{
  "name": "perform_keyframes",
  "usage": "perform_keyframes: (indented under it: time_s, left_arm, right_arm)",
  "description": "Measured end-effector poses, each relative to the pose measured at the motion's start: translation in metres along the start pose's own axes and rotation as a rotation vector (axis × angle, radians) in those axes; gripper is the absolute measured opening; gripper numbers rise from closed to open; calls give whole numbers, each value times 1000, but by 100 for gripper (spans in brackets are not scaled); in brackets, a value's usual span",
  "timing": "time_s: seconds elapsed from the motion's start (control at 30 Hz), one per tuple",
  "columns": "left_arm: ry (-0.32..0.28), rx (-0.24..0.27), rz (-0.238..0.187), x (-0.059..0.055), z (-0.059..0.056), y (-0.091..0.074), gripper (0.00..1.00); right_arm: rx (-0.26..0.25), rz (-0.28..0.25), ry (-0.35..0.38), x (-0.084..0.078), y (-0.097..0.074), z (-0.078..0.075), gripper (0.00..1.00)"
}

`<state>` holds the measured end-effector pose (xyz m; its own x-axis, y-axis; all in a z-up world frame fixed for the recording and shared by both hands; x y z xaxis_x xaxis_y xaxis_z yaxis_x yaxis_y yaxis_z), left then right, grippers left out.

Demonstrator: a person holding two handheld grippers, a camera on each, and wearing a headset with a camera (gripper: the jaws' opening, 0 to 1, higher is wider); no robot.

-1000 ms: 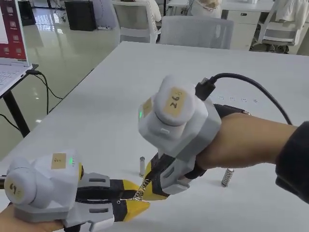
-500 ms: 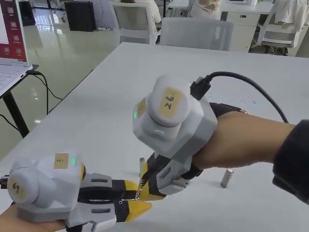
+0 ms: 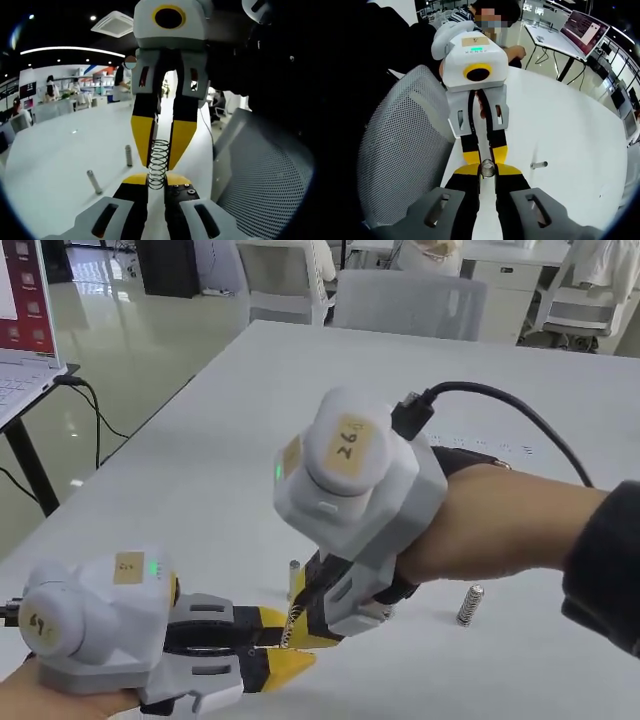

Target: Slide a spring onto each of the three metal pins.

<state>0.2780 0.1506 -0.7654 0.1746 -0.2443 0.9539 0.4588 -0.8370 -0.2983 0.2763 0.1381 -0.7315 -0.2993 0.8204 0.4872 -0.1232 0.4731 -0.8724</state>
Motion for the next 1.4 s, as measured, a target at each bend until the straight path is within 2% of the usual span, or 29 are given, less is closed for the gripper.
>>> perform_keyframes:
  time_s: [0.43,0.8,1.0,1.23,1.4]
  left_arm:
    - [-49,30,-7,-4,5,-4,19]
    - [-88,80,-5,-10,13,-9,36]
    - [-111,113,-3,-13,16,-12,49]
    - [-121,136,2,-15,20,-15,56]
    - [-122,141,4,-15,20,-16,58]
  right_arm:
    - [-23,12,9,-5,-4,-11,8]
    - [-54,27,25,-14,-10,-23,8]
    - [-66,30,32,-16,-14,-29,8]
    - [-79,32,41,-18,-17,-40,8]
    - [-92,36,49,-20,-20,-47,8]
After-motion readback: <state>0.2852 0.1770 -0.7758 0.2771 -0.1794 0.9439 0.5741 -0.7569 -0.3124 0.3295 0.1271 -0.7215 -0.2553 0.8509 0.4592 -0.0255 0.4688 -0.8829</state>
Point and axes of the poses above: the centre of the closed fingertips' face, and the gripper's own axes: y roughly forward along the fingers, z roughly to its left, x roughly out of its top, the point moved 3 cm from there along -y, roughly backward along the fingers, and after that the axes turned 1 degree about -x, right-handed, at the moved point
